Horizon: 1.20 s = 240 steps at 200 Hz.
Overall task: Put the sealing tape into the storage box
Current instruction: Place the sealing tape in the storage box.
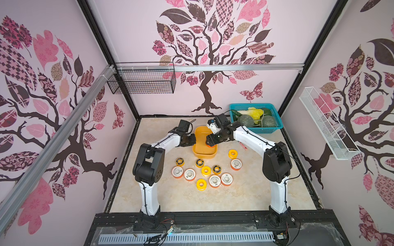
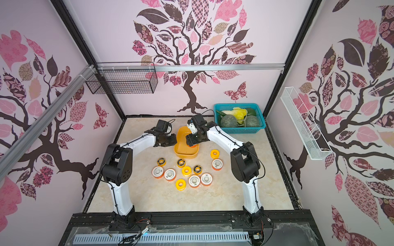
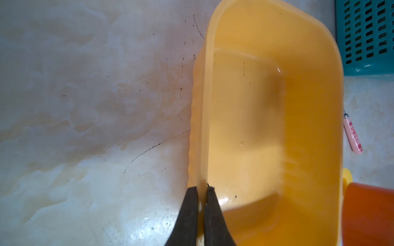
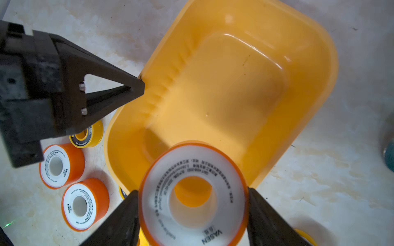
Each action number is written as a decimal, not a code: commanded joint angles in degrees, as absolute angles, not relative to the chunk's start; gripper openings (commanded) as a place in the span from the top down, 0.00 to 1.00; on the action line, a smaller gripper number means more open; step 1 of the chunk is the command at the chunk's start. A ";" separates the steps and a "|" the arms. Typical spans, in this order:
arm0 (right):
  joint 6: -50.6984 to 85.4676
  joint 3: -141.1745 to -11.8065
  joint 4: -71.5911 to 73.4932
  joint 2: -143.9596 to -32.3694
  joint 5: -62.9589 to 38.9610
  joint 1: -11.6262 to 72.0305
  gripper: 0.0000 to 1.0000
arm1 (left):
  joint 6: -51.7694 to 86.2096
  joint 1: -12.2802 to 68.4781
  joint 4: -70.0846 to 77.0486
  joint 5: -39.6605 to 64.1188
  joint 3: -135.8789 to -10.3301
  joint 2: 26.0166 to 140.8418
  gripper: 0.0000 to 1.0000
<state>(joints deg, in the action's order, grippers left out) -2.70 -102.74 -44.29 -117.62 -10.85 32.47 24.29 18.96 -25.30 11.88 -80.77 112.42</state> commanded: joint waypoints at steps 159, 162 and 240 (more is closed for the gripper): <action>-10.04 -112.84 -53.70 -129.63 -0.30 35.59 0.25 | 27.91 20.54 -29.37 12.79 -79.79 110.74 0.92; -9.96 -112.96 -53.64 -129.68 0.00 35.64 0.25 | 27.78 20.56 -29.41 12.87 -79.80 110.69 0.92; -4.59 -119.40 -51.46 -133.48 2.09 33.90 0.26 | 26.72 20.64 -30.54 13.04 -79.96 109.71 0.93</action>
